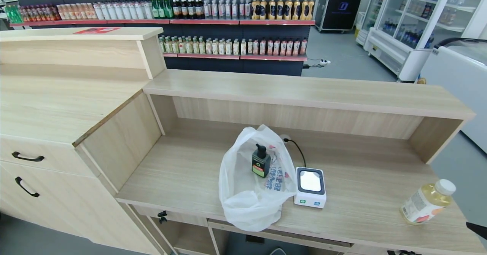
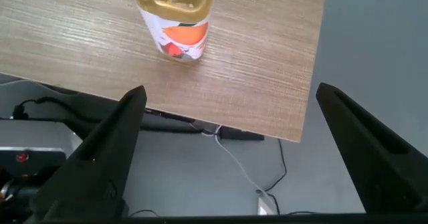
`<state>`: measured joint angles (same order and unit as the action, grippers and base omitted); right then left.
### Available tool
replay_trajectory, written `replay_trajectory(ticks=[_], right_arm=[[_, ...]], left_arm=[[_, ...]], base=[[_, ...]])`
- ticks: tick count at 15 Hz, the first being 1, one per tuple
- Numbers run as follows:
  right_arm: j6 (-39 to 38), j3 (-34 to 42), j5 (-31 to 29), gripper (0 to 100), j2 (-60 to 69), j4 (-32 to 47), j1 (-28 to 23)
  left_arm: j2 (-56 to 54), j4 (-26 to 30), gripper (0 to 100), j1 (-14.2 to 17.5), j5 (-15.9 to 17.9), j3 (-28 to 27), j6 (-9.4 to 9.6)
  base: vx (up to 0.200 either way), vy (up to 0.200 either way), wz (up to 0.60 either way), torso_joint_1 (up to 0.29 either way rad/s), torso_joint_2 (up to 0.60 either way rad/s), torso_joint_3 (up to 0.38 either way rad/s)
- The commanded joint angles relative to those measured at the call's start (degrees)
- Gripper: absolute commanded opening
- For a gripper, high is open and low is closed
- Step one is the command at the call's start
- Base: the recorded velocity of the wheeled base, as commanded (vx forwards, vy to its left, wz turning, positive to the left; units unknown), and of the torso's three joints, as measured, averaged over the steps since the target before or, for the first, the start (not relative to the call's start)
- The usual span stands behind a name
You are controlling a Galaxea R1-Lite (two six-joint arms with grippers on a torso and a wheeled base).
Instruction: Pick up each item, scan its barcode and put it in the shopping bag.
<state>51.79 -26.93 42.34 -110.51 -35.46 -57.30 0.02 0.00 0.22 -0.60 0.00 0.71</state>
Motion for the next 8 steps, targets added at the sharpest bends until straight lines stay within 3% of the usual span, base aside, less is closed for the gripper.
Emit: replay_trajectory(ticks=[1,8], right_arm=[[2.27,-0.23,1.08,100,-5.6,-1.89,0.0],[7.54,-0.67,6.97,100,-12.1,-8.13,0.0]], left_arm=[[-0.02,0.0,0,0.04,-0.02,0.0,0.0],[-0.02,0.0,0,0.04,-0.02,0.0,0.0]], base=[[0.0,0.0,0.0,0.0,0.0,0.0],[0.0,0.0,0.0,0.0,0.0,0.0]])
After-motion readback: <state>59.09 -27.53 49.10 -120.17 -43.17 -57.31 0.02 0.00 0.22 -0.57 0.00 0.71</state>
